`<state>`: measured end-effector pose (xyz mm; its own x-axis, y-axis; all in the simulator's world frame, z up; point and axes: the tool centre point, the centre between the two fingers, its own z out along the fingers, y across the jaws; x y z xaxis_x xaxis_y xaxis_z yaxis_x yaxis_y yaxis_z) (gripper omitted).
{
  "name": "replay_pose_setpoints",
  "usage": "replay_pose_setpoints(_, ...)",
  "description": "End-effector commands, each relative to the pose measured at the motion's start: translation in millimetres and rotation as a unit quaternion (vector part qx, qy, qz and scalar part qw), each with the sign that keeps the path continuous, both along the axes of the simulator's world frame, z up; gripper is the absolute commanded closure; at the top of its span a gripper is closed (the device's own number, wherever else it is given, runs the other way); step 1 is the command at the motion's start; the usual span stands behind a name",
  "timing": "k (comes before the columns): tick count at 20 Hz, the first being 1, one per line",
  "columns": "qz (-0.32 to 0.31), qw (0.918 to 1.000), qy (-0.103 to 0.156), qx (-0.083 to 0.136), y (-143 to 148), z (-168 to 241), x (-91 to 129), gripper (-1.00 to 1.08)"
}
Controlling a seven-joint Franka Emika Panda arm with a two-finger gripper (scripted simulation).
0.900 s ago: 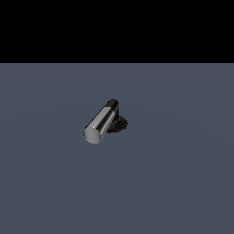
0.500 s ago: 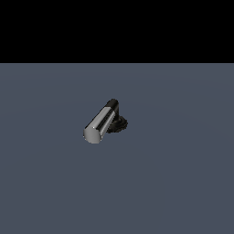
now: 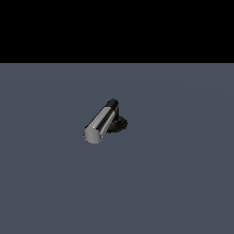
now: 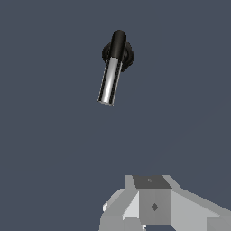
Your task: Turn on the faucet by rotating a designated handle.
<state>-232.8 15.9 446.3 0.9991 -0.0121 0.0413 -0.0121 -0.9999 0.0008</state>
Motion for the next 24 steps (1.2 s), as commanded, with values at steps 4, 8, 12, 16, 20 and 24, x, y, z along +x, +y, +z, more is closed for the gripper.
replay_pose_setpoints(4,-0.009,1.0000,0.003,0.000,14,-45,15,1.08)
replay_pose_setpoints(8,-0.015,0.9999,0.005,0.001,25,-79,26,1.08)
replay_pose_setpoints(12,-0.021,0.9998,0.007,0.001,36,-112,38,1.08)
replay_pose_setpoints(16,-0.027,0.9996,0.009,0.002,46,-144,49,1.08)
replay_pose_setpoints(20,-0.033,0.9994,0.011,0.002,56,-177,61,1.08)
replay_pose_setpoints(24,-0.038,0.9992,0.013,0.003,66,-208,73,1.08)
